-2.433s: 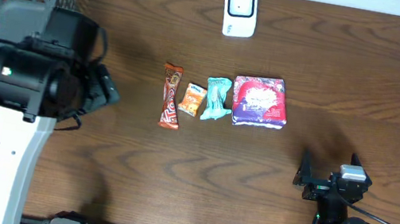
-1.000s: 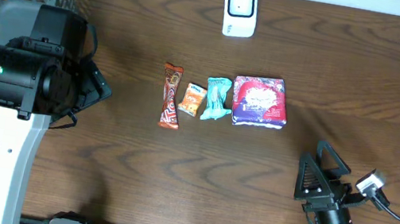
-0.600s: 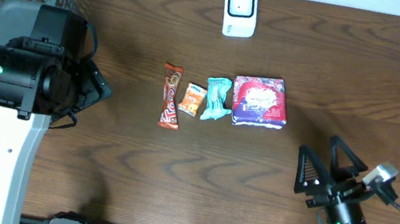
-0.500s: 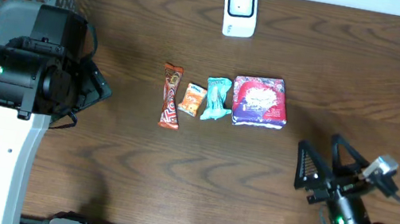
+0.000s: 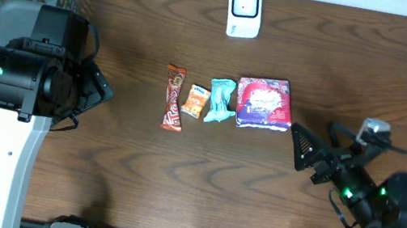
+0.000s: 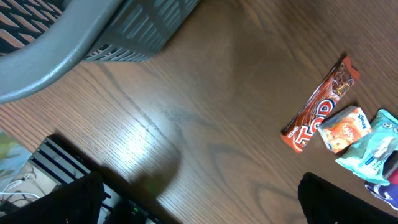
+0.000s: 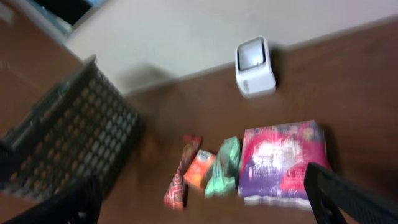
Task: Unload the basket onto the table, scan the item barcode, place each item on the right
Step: 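Move the right gripper toward the right side of the Carefree pack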
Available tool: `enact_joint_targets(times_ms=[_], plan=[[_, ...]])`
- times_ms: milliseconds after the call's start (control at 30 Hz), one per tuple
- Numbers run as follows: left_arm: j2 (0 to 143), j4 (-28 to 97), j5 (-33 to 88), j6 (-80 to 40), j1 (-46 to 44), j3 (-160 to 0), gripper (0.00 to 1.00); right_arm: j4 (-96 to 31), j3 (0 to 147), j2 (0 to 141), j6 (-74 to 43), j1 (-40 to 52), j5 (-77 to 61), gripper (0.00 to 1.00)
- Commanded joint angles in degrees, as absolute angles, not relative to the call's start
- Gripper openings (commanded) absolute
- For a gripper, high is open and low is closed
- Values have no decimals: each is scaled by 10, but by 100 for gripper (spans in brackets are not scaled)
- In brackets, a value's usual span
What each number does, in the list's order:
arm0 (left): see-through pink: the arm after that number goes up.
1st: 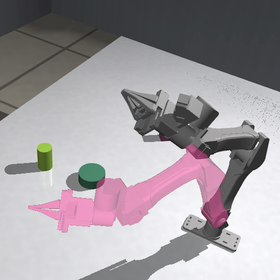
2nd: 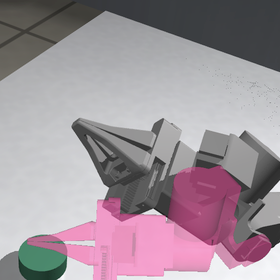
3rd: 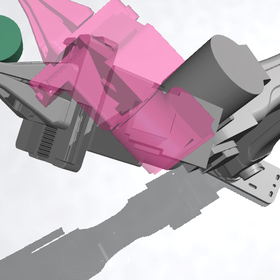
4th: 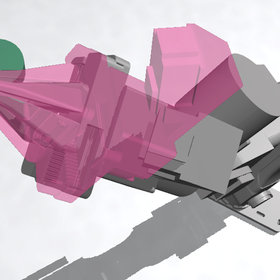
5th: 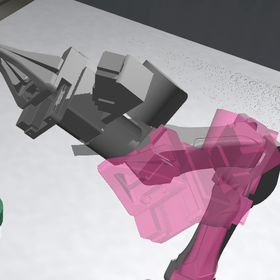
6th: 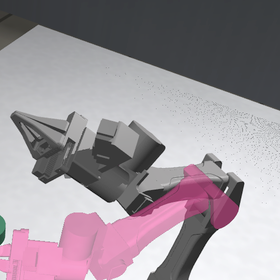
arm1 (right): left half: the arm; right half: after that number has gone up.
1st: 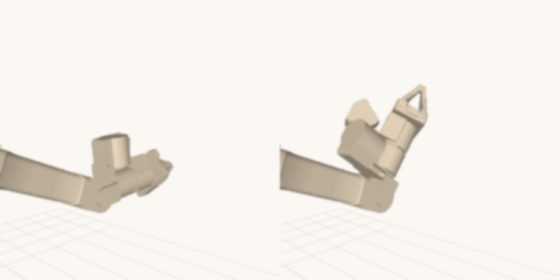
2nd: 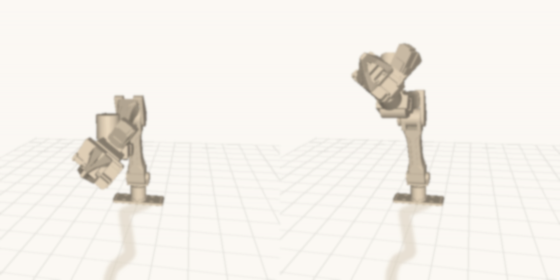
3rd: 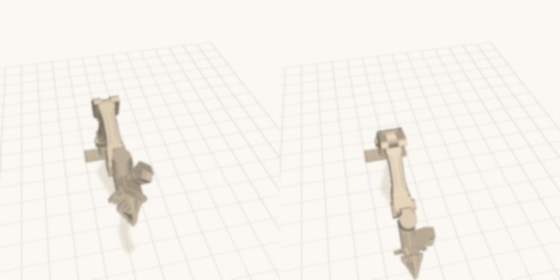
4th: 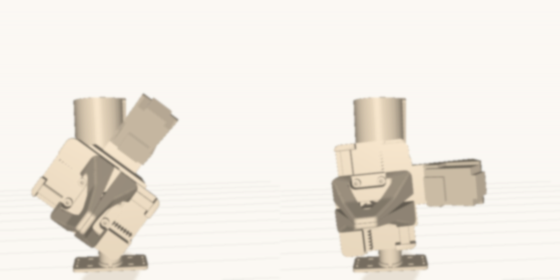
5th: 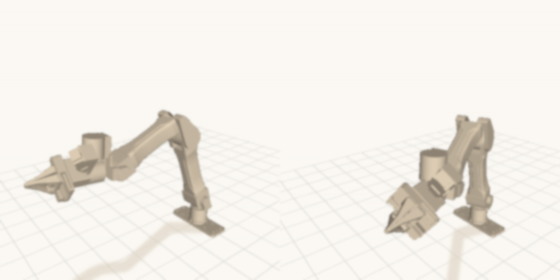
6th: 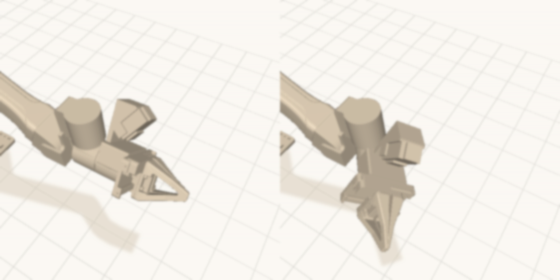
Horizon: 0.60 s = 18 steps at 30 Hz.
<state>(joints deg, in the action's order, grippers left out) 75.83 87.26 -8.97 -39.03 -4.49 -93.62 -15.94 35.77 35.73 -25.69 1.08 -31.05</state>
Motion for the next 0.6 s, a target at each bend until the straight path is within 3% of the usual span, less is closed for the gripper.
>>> enact_joint_targets(times_ms=[0,300,567], plan=[[751,876,-97,-396,-42,-936,99,-203,413,402,-204,8,-342,99],[751,876,-97,-396,-42,-936,99,-411,571,560,-117,8,-342,99],[751,876,-97,-396,-42,-936,99,-410,585,630,-162,8,-351,99]])
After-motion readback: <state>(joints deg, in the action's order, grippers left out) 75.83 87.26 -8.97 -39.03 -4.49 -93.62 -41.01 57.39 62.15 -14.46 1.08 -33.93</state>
